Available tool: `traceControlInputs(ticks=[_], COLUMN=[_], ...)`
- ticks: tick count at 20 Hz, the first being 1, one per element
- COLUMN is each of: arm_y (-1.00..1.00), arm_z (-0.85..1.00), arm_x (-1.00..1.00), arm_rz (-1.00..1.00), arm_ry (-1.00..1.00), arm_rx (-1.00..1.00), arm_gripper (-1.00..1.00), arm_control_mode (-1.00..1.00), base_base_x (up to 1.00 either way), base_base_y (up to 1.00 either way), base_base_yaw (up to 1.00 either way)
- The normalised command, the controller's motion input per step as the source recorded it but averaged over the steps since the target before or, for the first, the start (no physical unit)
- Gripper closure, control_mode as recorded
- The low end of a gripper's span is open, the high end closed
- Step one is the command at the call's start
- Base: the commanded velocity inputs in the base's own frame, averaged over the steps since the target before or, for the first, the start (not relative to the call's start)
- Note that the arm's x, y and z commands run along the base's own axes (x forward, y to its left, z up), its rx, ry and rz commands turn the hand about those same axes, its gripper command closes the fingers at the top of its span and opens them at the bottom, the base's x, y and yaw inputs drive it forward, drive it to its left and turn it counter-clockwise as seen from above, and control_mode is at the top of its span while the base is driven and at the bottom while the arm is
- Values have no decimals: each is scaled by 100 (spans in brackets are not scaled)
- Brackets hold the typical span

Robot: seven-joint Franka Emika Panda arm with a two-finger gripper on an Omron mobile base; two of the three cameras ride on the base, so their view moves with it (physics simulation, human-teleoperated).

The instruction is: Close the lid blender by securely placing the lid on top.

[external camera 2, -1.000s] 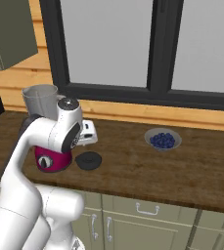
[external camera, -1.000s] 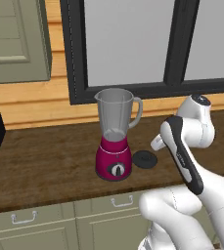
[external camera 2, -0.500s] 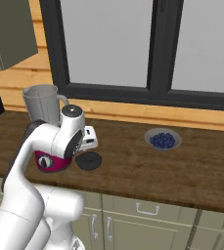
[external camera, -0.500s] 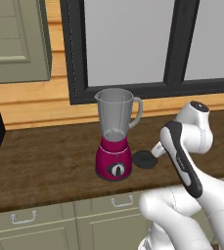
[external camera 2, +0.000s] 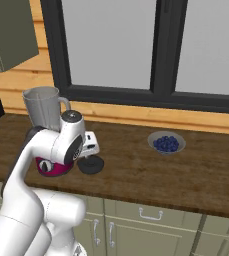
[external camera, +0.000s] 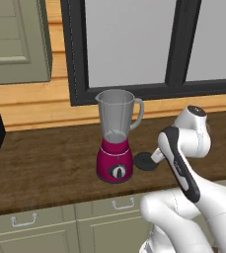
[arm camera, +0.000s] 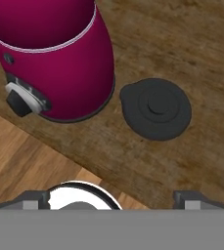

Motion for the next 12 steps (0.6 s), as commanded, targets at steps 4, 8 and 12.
traceControlInputs(ticks=[4, 8, 12], arm_y=[0, 0, 0], arm_z=[-11, -18, -15], arm_x=[0, 0, 2], arm_rz=[0, 0, 0], arm_ry=[0, 0, 0], arm_rx=[0, 0, 0], arm_gripper=[-100, -100, -100], arm_control_mode=[-100, -100, -100], base_base_x=[0, 0, 0], base_base_y=[0, 0, 0], base_base_yaw=[0, 0, 0])
